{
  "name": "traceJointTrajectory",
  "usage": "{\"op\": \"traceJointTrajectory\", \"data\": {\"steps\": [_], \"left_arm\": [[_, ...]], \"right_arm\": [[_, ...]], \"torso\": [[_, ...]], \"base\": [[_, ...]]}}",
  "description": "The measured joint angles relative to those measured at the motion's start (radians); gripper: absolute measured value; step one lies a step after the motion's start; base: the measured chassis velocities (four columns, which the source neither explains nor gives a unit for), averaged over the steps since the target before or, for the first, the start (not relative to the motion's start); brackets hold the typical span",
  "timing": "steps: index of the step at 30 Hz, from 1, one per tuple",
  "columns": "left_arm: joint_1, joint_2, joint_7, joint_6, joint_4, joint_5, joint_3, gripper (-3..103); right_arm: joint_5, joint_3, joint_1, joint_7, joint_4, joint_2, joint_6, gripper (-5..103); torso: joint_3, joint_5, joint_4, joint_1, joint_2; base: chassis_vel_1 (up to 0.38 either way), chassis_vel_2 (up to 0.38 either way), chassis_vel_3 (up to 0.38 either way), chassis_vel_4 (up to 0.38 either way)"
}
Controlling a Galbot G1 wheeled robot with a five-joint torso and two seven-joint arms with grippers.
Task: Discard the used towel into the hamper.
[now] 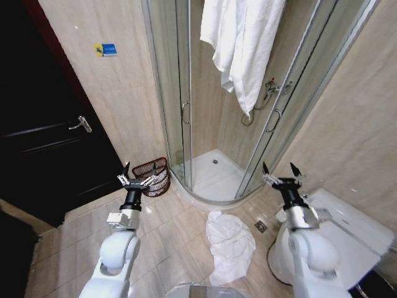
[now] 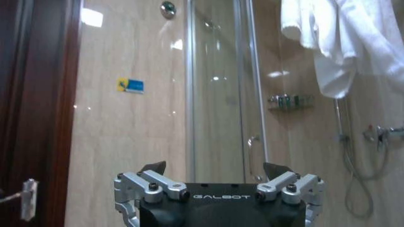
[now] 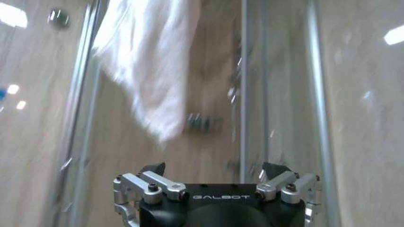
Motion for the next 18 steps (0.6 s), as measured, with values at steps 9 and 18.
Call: {"op": "traceJointTrajectory", "data": {"steps": [9,18], "left_arm": [[-0.047,-0.006,0.001,-0.048,0.103,-0.012,-0.020,100],[-0.091,0.002,-0.001,-0.045,0.161,-0.032,-0.034,100]], "right_arm": [[0.068,-0.022,0.182,0.037,-0.084,-0.121,-0.070,100],[0.066,-0.110,0.444,-0.006,-0.319,-0.168,-0.089,100]], "torso": [[0.000,-0.0001,0.0006,-0.001,0.000],[0.000,0.0001,0.0005,-0.001,0.000]], "base": [[0.000,0.000,0.000,0.000],[0.000,0.000,0.000,0.000]]}}
